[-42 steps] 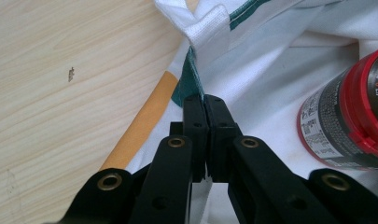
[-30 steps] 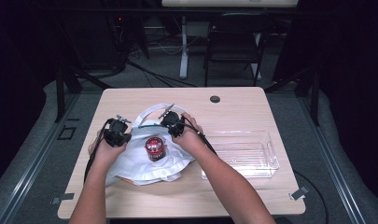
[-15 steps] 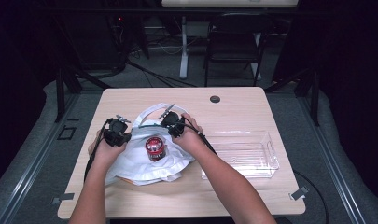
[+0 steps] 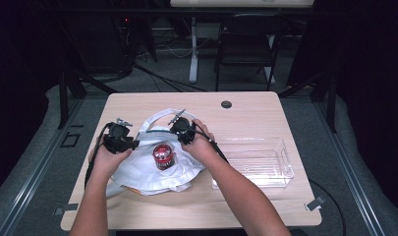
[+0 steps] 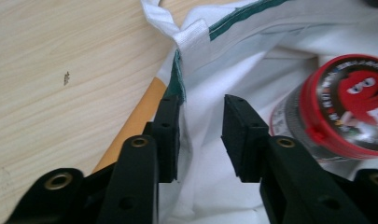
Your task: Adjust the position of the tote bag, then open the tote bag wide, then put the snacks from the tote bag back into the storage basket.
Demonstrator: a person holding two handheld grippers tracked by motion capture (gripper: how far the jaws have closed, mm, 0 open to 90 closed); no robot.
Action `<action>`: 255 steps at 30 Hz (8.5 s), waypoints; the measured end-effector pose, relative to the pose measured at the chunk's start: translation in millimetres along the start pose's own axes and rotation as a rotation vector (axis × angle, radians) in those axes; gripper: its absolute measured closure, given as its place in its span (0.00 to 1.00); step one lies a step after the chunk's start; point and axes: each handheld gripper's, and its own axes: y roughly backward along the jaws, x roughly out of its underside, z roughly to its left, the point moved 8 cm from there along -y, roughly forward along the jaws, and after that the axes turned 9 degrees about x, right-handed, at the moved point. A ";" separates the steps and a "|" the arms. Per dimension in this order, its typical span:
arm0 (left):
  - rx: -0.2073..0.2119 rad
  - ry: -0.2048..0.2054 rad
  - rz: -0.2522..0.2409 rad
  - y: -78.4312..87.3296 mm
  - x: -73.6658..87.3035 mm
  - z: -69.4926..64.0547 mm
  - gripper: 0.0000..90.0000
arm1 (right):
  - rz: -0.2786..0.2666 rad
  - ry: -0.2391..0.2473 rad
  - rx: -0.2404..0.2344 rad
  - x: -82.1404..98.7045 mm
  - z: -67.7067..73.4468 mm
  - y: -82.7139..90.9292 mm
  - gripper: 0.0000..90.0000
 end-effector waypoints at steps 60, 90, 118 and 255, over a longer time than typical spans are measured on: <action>-0.011 0.011 -0.031 10.1 36.1 25.4 0.94 | 0.016 -0.004 -0.015 2.0 2.9 -5.8 0.98; 0.003 0.032 -0.028 9.1 36.9 26.5 0.94 | -0.100 -0.007 -0.054 -4.7 7.2 50.3 0.78; 0.017 0.036 -0.019 9.8 37.5 26.4 0.94 | -0.179 -0.001 -0.124 37.3 35.1 94.0 0.78; 0.074 0.115 -0.150 34.7 25.5 29.9 0.60 | -0.184 0.060 -0.182 25.0 39.2 77.3 0.41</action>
